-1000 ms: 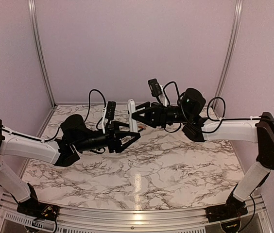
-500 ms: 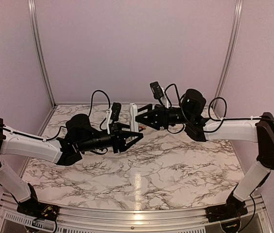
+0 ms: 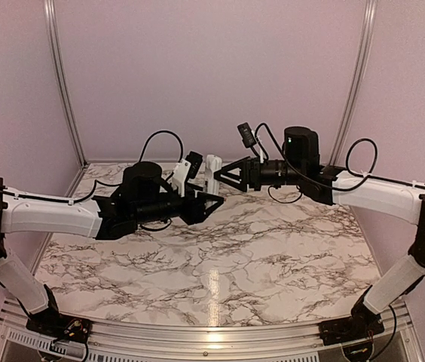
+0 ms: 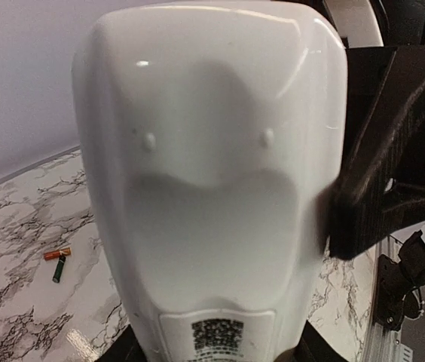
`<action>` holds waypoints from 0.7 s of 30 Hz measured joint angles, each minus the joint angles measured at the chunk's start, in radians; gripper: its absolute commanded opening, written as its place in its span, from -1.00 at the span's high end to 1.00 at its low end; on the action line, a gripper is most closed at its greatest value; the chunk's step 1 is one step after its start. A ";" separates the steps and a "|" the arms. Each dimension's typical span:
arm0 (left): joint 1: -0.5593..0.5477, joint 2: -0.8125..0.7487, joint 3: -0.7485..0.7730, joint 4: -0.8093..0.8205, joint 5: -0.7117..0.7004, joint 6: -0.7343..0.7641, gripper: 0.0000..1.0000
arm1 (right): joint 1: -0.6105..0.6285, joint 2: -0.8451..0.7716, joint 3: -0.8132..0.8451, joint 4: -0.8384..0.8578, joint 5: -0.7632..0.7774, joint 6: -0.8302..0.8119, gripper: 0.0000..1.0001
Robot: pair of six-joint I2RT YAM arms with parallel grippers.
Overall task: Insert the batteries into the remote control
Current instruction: Pass from the left arm to the right
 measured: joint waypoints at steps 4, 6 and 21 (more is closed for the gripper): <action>-0.009 0.027 0.001 -0.051 -0.028 0.014 0.91 | 0.005 0.004 0.006 -0.068 0.040 -0.018 -0.31; -0.017 0.045 0.015 -0.084 -0.044 0.020 0.92 | 0.008 0.012 0.016 -0.095 0.063 -0.020 -0.25; -0.042 0.107 0.100 -0.204 -0.230 0.046 0.55 | 0.032 0.066 0.067 -0.166 0.171 -0.022 0.84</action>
